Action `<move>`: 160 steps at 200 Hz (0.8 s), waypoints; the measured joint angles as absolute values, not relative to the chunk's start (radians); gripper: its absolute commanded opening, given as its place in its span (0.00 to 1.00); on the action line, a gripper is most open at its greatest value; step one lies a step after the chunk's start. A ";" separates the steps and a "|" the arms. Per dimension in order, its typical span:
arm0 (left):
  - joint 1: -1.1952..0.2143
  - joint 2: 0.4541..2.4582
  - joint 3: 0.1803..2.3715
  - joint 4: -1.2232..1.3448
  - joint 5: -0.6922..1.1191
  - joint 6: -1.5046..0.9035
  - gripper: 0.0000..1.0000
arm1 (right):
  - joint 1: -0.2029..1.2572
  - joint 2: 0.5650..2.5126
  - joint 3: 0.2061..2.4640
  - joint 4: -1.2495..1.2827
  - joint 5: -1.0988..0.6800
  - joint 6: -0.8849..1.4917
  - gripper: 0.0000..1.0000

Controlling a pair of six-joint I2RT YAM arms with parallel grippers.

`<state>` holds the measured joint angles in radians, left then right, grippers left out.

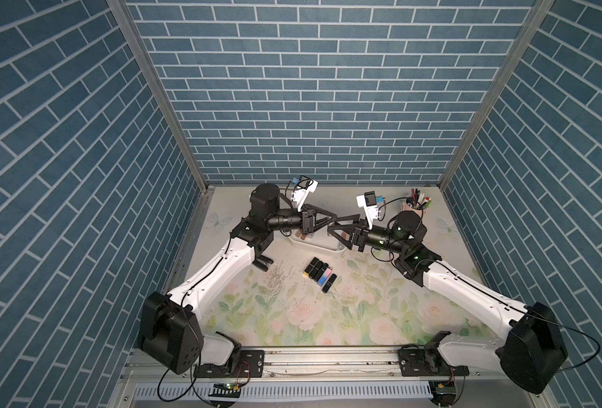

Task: Put the lipstick into the storage box
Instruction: Pick up the lipstick at the center of the board, then place the lipstick in the storage box.

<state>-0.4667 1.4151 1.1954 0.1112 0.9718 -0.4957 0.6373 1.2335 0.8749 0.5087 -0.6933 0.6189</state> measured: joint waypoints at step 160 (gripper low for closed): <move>-0.595 2.001 1.692 -0.469 0.137 -0.167 0.00 | 0.577 1.248 0.835 -0.134 -0.210 0.546 0.67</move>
